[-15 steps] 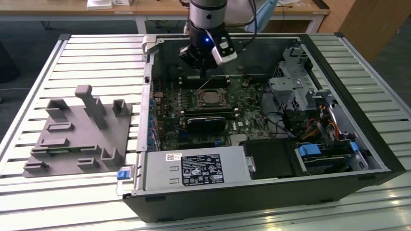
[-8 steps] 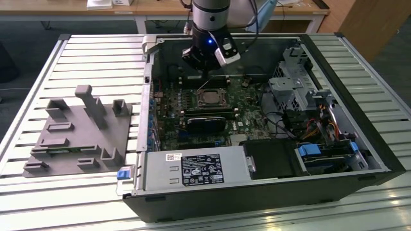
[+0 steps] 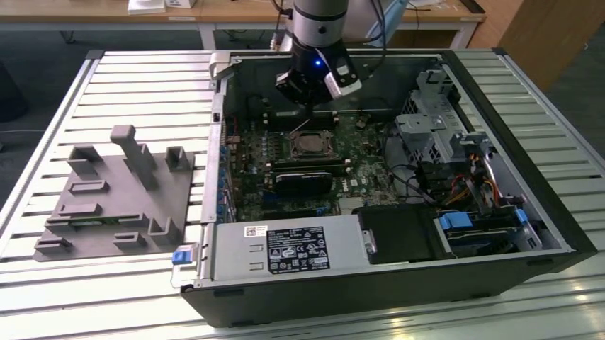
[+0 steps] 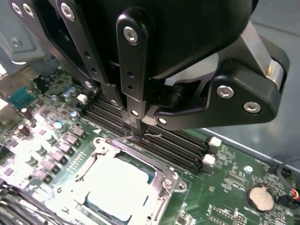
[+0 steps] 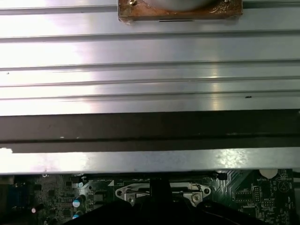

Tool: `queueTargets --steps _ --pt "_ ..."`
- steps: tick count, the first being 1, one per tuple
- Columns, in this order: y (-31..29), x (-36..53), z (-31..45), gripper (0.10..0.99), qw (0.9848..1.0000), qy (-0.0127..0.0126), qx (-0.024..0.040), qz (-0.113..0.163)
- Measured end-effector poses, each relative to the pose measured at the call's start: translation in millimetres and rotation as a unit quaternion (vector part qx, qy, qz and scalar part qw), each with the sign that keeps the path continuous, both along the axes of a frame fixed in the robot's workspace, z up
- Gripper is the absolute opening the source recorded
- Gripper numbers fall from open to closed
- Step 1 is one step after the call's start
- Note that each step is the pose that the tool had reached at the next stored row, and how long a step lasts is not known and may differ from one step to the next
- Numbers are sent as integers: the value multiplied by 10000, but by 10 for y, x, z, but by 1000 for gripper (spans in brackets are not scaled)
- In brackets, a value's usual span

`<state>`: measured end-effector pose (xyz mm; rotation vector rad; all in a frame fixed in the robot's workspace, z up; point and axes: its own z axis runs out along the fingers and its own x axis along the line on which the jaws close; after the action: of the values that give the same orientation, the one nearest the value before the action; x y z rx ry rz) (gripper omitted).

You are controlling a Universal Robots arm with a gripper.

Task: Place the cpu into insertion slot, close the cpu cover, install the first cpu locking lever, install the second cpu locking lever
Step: 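Install the first cpu locking lever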

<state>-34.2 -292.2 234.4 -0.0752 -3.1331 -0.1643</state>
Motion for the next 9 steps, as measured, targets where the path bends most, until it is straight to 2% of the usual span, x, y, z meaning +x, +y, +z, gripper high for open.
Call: queueTargets --steps 9 --pt "4 94 -90 106 10000 0 0 0"
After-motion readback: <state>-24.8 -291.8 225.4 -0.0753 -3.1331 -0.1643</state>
